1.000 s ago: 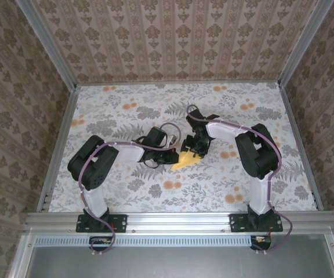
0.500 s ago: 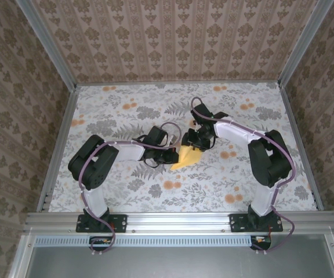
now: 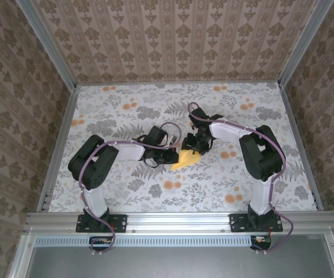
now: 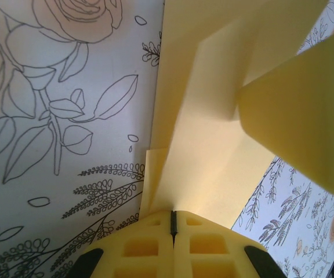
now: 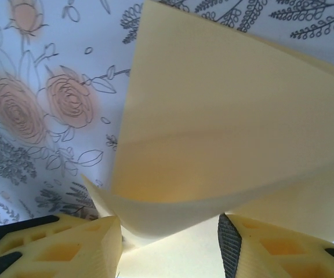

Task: Fold a paper plane with a square sheet of paper (pick it up from the middle)
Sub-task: Fourth fold the wing at the center of the table.

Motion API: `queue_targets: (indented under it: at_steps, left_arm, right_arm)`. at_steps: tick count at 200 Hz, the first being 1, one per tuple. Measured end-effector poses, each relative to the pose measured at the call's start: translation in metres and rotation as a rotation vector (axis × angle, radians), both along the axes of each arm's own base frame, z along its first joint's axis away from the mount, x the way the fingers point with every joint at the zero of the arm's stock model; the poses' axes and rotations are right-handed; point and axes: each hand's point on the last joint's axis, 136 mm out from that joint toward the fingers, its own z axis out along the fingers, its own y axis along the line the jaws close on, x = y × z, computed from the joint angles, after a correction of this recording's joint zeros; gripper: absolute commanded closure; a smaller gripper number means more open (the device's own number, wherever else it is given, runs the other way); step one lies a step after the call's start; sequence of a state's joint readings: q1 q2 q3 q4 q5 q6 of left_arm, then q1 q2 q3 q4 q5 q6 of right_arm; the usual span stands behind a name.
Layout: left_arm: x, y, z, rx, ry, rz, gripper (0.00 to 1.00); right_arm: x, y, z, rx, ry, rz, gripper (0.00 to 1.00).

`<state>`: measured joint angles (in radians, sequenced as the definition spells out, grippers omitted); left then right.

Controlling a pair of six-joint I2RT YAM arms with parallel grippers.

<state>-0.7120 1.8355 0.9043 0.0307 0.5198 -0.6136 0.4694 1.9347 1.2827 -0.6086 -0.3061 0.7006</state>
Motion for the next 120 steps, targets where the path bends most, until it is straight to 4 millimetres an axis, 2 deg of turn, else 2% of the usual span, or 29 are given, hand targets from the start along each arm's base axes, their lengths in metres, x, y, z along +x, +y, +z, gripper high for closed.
queue_targets:
  at_steps: [21, 120]
  left_arm:
    - [0.0, 0.0, 0.0, 0.0, 0.0, 0.0, 1.0]
    - [0.0, 0.0, 0.0, -0.001, 0.001, 0.001, 1.0]
  right_arm:
    - [-0.002, -0.002, -0.009, -0.019, 0.016, 0.008, 0.53]
    - [-0.001, -0.006, -0.012, -0.058, 0.037, 0.022, 0.54]
